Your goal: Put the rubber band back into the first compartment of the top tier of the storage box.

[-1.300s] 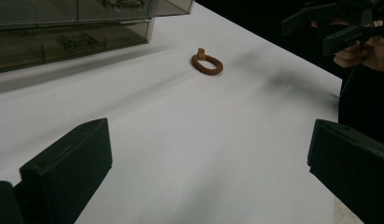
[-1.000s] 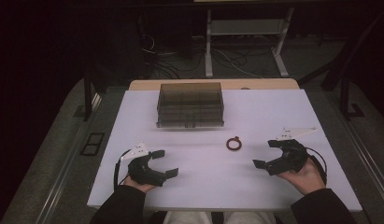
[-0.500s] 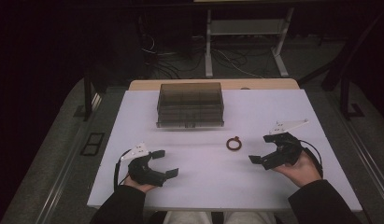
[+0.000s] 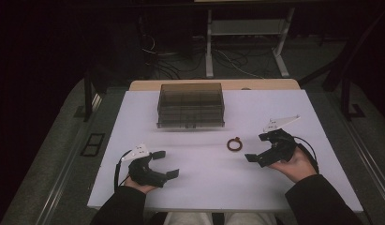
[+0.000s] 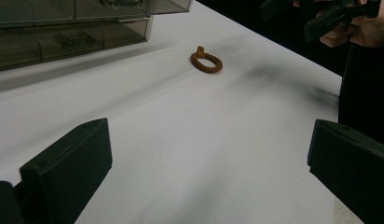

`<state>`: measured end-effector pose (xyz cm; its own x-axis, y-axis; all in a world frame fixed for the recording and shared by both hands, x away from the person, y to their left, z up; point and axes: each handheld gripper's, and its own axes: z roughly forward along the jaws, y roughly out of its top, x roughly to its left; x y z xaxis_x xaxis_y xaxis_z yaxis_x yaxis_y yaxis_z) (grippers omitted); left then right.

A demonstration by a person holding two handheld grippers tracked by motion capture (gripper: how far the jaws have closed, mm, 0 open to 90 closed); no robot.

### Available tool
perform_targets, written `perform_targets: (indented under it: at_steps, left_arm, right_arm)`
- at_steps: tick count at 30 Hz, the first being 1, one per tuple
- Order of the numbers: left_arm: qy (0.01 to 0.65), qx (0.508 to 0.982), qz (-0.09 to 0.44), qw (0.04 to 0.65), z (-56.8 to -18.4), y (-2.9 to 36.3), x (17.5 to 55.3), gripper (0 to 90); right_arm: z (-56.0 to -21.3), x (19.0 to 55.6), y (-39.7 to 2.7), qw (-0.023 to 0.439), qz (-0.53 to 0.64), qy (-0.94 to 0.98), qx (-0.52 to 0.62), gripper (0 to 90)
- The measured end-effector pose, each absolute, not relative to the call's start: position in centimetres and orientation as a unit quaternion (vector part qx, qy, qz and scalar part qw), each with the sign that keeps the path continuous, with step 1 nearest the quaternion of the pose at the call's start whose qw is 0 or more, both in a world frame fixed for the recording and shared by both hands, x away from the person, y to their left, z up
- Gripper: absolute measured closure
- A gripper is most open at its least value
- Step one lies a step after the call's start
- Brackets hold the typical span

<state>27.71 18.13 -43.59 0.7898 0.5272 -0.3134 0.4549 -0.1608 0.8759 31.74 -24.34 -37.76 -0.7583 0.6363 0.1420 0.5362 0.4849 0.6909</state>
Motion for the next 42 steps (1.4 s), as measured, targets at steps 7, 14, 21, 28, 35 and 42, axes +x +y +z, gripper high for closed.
perform_targets:
  at_steps: [7, 14, 21, 28, 35, 42]
  left_arm:
    - [0.323, 0.761, 0.033, 0.561, -43.6, 18.1, 27.7, 0.0]
    - [0.323, 0.762, 0.033, 0.561, -43.6, 18.1, 27.7, 0.0]
    - [0.322, 0.763, 0.033, 0.56, -43.6, 18.1, 27.7, 0.0]
    - [0.321, 0.763, 0.033, 0.56, -43.6, 18.1, 27.7, 0.0]
    - [0.322, 0.763, 0.032, 0.559, -43.6, 18.1, 27.7, 0.0]
    - [0.322, 0.763, 0.031, 0.559, -43.6, 18.1, 27.8, 0.0]
  right_arm:
    - [-37.8, 32.6, -23.6, 0.06, 0.369, 0.866, 0.332, 0.1]
    - [-38.1, 33.6, -23.1, 0.056, 0.363, 0.87, 0.33, 0.1]
    - [-38.7, 34.6, -22.5, 0.048, 0.353, 0.876, 0.326, 0.1]
    - [-39.0, 35.3, -21.8, 0.042, 0.344, 0.882, 0.319, 0.1]
    - [-39.5, 35.8, -21.2, 0.037, 0.338, 0.888, 0.311, 0.1]
    - [-40.2, 36.3, -20.4, 0.033, 0.333, 0.893, 0.301, 0.1]
